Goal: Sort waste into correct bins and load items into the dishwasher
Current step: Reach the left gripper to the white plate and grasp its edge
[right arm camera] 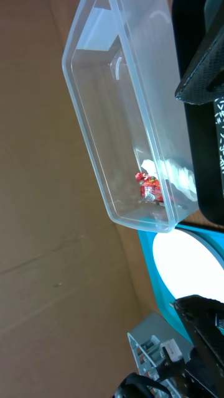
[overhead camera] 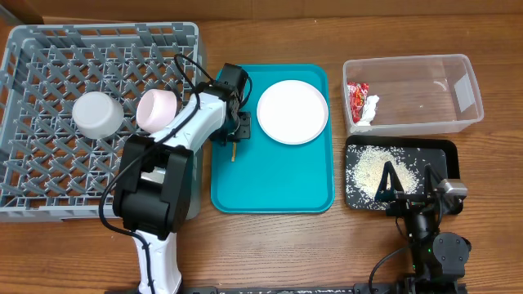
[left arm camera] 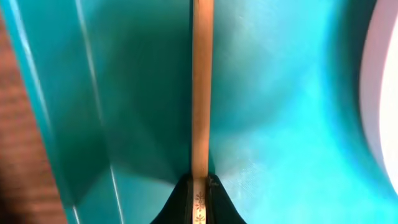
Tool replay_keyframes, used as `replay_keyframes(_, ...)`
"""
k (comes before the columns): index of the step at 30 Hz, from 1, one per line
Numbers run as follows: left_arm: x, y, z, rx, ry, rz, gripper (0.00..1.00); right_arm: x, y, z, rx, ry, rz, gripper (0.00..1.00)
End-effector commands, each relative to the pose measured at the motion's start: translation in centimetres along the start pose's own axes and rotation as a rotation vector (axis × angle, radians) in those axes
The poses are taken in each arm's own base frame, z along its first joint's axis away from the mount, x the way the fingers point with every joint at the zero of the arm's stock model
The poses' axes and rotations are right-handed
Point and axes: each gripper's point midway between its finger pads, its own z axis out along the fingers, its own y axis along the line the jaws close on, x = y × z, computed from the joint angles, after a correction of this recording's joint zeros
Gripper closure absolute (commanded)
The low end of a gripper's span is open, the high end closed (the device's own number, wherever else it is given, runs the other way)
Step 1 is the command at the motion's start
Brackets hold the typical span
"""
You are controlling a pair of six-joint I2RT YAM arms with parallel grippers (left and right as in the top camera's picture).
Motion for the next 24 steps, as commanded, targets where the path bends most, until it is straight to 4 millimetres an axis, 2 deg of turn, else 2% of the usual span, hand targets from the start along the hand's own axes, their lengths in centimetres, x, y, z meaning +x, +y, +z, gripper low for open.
replay_keyframes(1,-0.9,-0.3,-1.8,0.042,0.025,-0.022,0.96,0.1,-0.2,0.0,0.007,-0.007,0.0,0.0)
replay_keyframes(4,-2.1,-0.2,-7.1,0.06,-0.031,-0.036,0.96,0.1,-0.2,0.0,0.007,-0.007,0.0,0.0)
replay_keyframes(5,-2.3,0.0,-9.5,0.065,-0.059,-0.052,0.96,0.1,-0.2,0.0,0.007,-0.007,0.0,0.0)
replay_keyframes(6,-2.2,0.8,-13.2,0.069,-0.107,-0.075,0.96,0.1,-0.2,0.0,0.007,-0.007,0.0,0.0)
replay_keyframes(7,-2.2,1.6,-14.9,0.059,-0.137,-0.087,0.96,0.1,-0.2,0.0,0.008,-0.007,0.0,0.0)
replay_keyframes(9,-1.7,4.5,-18.0,-0.023,-0.2,-0.127,0.96,0.1,-0.2,0.0,0.007,-0.007,0.0,0.0)
replay_keyframes(10,-1.1,8.2,-20.2,-0.147,-0.242,-0.171,0.96,0.1,-0.2,0.0,0.007,-0.007,0.0,0.0)
replay_keyframes(11,-0.5,10.5,-20.8,-0.226,-0.239,-0.172,0.96,0.1,-0.2,0.0,0.007,-0.007,0.0,0.0)
replay_keyframes(12,-0.4,11.0,-20.7,-0.234,-0.227,-0.139,0.96,0.1,-0.2,0.0,0.007,-0.007,0.0,0.0)
replay_keyframes(15,-0.5,11.0,-18.5,-0.214,-0.178,0.0,0.96,0.1,-0.2,0.0,0.007,-0.007,0.0,0.0)
replay_keyframes(16,-0.5,11.1,-17.3,-0.217,-0.16,0.012,0.96,0.1,-0.2,0.0,0.007,-0.007,0.0,0.0)
replay_keyframes(18,0.1,11.1,-13.4,-0.207,-0.097,-0.004,0.96,0.1,-0.2,0.0,0.007,-0.007,0.0,0.0)
replay_keyframes(21,0.5,11.4,-10.6,-0.214,-0.057,-0.095,0.96,0.1,-0.2,0.0,0.008,-0.007,0.0,0.0)
replay_keyframes(22,0.0,11.8,-10.3,-0.236,-0.08,-0.175,0.93,0.1,-0.2,0.0,0.007,-0.007,0.0,0.0)
replay_keyframes(23,-0.3,11.7,-10.5,-0.228,-0.093,-0.185,0.83,0.1,-0.2,0.0,0.007,-0.007,0.0,0.0)
replay_keyframes(24,-0.7,11.2,-11.1,-0.201,-0.108,-0.183,0.67,0.1,-0.2,0.0,0.007,-0.007,0.0,0.0)
